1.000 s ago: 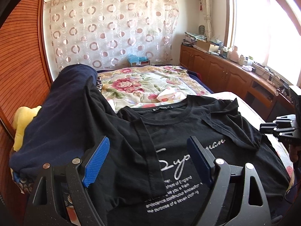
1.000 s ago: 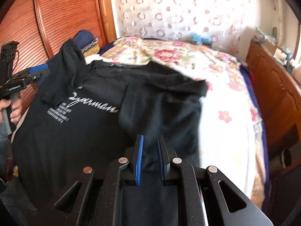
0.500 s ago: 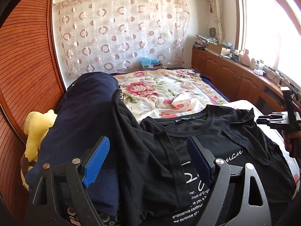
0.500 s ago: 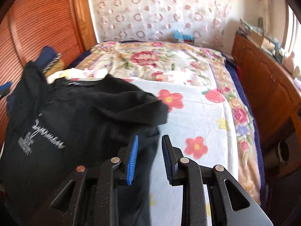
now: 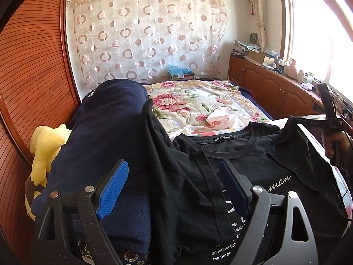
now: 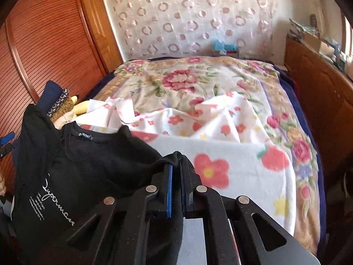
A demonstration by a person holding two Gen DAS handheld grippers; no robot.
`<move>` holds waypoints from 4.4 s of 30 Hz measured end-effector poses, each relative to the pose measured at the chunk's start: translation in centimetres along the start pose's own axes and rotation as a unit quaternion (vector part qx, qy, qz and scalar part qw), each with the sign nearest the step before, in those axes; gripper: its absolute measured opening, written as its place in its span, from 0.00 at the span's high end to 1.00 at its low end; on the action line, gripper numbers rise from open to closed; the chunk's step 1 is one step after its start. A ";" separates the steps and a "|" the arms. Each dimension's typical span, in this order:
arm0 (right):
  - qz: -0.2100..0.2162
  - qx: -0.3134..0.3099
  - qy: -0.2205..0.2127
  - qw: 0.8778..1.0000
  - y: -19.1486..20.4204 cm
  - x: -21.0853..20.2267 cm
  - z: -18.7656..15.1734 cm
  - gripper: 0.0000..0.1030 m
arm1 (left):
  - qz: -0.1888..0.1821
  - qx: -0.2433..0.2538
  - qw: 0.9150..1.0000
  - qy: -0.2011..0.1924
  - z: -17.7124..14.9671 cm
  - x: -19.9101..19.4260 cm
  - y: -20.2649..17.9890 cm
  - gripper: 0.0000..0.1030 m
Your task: Fold small clothes
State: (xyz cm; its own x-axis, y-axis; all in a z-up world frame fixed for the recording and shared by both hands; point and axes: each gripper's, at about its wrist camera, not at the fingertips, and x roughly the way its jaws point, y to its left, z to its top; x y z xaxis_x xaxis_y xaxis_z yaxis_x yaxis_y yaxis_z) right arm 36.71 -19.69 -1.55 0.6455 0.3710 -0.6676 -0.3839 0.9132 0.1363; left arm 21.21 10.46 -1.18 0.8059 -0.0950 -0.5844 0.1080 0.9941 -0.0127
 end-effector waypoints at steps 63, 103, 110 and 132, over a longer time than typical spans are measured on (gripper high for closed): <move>0.002 -0.056 -0.076 0.996 3.9 -10.6 -10.2 0.92 | -0.070 -0.003 0.997 -0.025 -3.5 -7.8 1.0 0.94; -0.036 -0.043 0.014 0.998 5.7 -24.2 -27.5 0.91 | -0.013 -0.019 1.000 0.013 -16.8 -19.8 2.8 0.71; -0.056 -0.054 0.003 0.997 5.6 -26.1 -25.9 0.76 | 0.004 -0.017 1.000 -0.002 -14.3 -19.0 3.3 0.39; -0.068 -0.051 -0.020 0.996 3.4 -22.4 -21.9 0.46 | -0.003 0.038 0.997 0.074 -8.5 -6.7 1.4 0.27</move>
State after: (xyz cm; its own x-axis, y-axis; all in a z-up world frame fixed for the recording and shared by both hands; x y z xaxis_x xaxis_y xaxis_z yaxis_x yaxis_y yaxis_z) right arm 6.51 -28.59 -2.14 0.7214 0.2537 -0.6443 -0.3551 0.9343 -0.0297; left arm 11.03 12.95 -4.22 0.7109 -0.0859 -0.6980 0.1601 0.9862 0.0417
